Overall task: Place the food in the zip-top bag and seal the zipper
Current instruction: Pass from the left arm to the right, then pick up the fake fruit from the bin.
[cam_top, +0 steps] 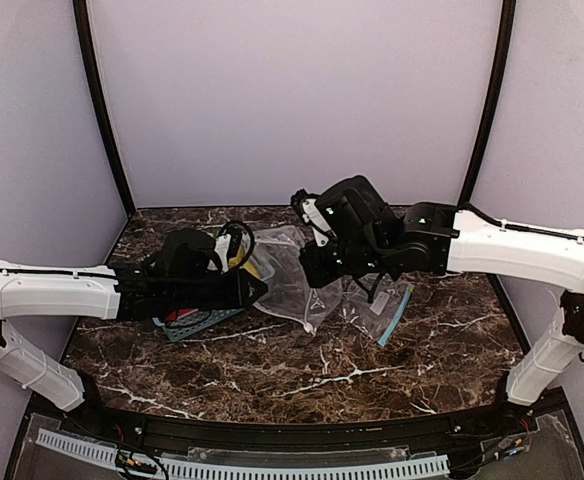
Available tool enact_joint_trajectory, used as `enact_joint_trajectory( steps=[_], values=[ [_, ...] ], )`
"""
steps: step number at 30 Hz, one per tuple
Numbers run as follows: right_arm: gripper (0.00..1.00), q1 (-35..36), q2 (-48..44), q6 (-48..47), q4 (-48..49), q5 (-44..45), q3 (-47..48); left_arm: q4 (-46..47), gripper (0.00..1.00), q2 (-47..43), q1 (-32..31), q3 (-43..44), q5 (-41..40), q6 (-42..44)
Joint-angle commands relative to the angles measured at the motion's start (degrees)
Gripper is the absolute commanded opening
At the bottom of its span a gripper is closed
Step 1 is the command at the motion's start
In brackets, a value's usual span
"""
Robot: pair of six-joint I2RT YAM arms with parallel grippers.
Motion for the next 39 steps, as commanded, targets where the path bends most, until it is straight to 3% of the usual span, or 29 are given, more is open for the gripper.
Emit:
enact_joint_trajectory(
  steps=[1, 4, 6, 11, 17, 22, 33, 39],
  values=[
    [0.00, 0.30, -0.68, 1.49, -1.55, 2.17, 1.38, -2.21, 0.26, -2.02, 0.64, -1.39, -0.03, 4.60],
    [0.00, 0.30, 0.50, 2.52, -4.30, 4.05, 3.02, 0.06, 0.61, -4.45, 0.66, -1.06, 6.42, 9.23],
    [0.00, 0.30, 1.50, 3.60, -5.92, 5.31, 4.35, 0.70, 0.75, -6.88, 0.64, -0.53, 9.91, 12.63],
    [0.00, 0.30, 4.74, 5.98, -10.04, 6.88, 8.49, -5.78, 0.91, -14.46, 0.68, 1.41, 15.55, 19.29],
    [0.00, 0.28, 7.82, 6.40, -12.07, 8.07, 12.21, -18.43, 0.97, -21.33, 4.51, 3.54, 16.24, 20.48],
    [0.00, -0.07, 9.60, 6.05, -12.08, 6.91, 14.31, -25.35, 0.98, -21.79, 15.08, 3.99, 17.18, 19.74],
    [0.00, -1.05, 11.11, 6.95, -10.92, 2.53, 15.18, -22.43, 0.97, -8.85, 31.05, 7.94, 17.77, 21.55],
    [0.00, -1.11, 11.25, 7.30, -10.72, 2.08, 15.25, -18.73, 0.95, 0.55, 35.51, 12.17, 18.13, 24.80]
  ],
)
